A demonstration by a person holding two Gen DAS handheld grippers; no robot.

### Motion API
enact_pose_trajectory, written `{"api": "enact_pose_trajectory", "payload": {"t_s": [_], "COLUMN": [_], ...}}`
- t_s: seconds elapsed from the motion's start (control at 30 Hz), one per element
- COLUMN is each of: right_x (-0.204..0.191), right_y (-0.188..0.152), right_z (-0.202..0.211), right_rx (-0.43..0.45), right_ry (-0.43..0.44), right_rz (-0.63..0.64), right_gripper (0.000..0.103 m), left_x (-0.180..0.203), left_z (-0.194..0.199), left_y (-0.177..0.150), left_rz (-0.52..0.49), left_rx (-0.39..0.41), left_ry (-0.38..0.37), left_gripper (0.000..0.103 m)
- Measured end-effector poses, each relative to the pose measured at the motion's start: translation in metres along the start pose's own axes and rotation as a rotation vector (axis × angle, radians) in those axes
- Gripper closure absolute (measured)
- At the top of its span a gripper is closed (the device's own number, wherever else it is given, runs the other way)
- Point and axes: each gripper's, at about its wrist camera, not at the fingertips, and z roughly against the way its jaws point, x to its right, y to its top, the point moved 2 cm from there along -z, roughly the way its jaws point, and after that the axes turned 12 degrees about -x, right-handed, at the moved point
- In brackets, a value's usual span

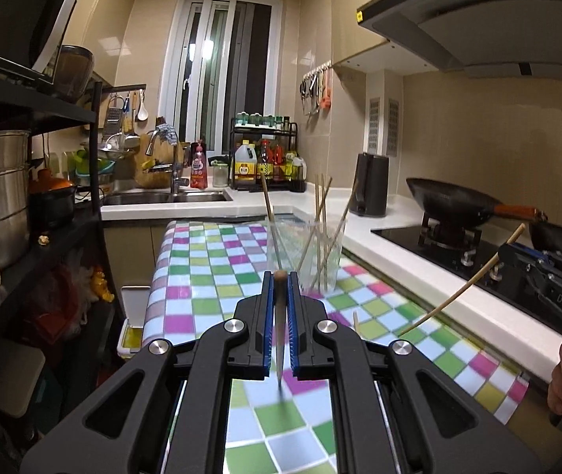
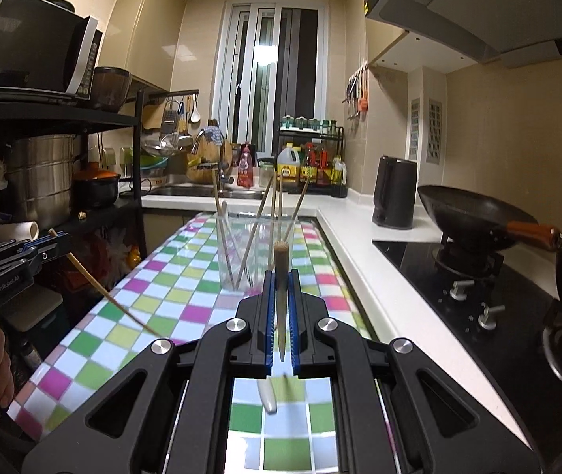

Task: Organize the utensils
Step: 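Lift both held chopsticks and carry them over the clear container, then lower both chopsticks into the container and open both tools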

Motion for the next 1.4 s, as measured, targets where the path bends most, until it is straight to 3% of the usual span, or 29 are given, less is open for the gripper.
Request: {"api": "enact_pose_trajectory", "payload": {"t_s": [0.13,0.37,0.67,0.87,1.0,1.17,1.4], "right_x": [0.009,0.018,0.012,0.012,0.013,0.011,0.013], "right_y": [0.026,0.078,0.145,0.209,0.247,0.26,0.237], "right_z": [-0.01,-0.035,-0.075,-0.097,-0.113,-0.15,-0.21], "right_rx": [0.0,-0.032,-0.134,-0.15,-0.125,-0.143,-0.238], "right_ry": [0.032,0.073,0.099,0.142,0.165,0.142,0.148], "right_rz": [-0.026,-0.022,0.043,0.056,0.046,0.064,0.049], "right_gripper": [0.096,0.096,0.096,0.096,0.096,0.097,0.097], "left_x": [-0.004,-0.017,-0.016,-0.013,-0.012,-0.008,-0.003], "left_z": [-0.006,-0.033,-0.075,-0.097,-0.107,-0.136,-0.218], "left_y": [0.025,0.074,0.133,0.19,0.231,0.257,0.233], "left_rz": [0.012,0.047,0.015,0.002,0.014,0.037,0.029], "left_rx": [0.011,-0.044,-0.117,-0.101,-0.039,0.001,-0.122], "left_ry": [-0.023,-0.071,-0.112,-0.135,-0.141,-0.151,-0.134], "left_gripper": [0.097,0.097,0.097,0.097,0.097,0.097,0.097]}}
